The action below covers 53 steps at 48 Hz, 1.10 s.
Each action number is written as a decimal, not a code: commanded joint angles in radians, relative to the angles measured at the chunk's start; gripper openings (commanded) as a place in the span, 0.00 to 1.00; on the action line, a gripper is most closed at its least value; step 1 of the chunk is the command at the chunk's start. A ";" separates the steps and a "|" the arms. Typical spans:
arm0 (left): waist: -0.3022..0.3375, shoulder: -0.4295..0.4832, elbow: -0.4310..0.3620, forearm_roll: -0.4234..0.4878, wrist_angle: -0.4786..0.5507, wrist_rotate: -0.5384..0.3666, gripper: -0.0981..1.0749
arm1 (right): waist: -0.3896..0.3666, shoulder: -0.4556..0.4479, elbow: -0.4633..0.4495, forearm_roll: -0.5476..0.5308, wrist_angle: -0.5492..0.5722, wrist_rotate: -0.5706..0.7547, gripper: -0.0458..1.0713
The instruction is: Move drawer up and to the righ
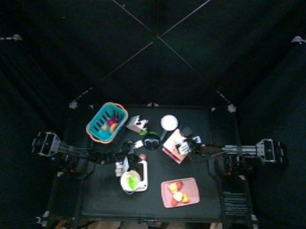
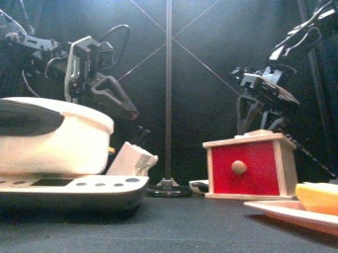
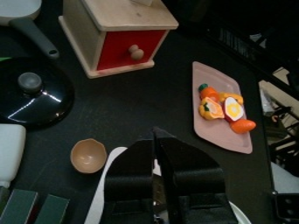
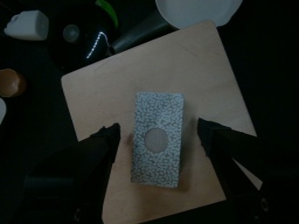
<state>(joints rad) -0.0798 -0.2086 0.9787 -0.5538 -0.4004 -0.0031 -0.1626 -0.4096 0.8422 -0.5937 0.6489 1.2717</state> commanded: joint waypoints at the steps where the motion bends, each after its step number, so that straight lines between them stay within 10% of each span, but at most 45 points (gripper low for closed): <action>1: 0.002 -0.005 -0.006 0.002 -0.009 0.000 0.41 | 0.002 -0.009 -0.017 -0.009 -0.003 -0.002 0.93; 31: 0.008 -0.003 0.006 -0.008 -0.009 0.000 0.41 | 0.124 -0.035 -0.074 -0.144 -0.110 0.009 0.91; 53: 0.009 -0.005 0.009 -0.025 -0.009 0.000 0.41 | 0.253 0.143 -0.118 -0.126 -0.161 0.011 0.58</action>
<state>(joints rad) -0.0736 -0.2102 0.9986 -0.5768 -0.4004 -0.0031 0.0874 -0.2715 0.7532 -0.7240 0.4939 1.2793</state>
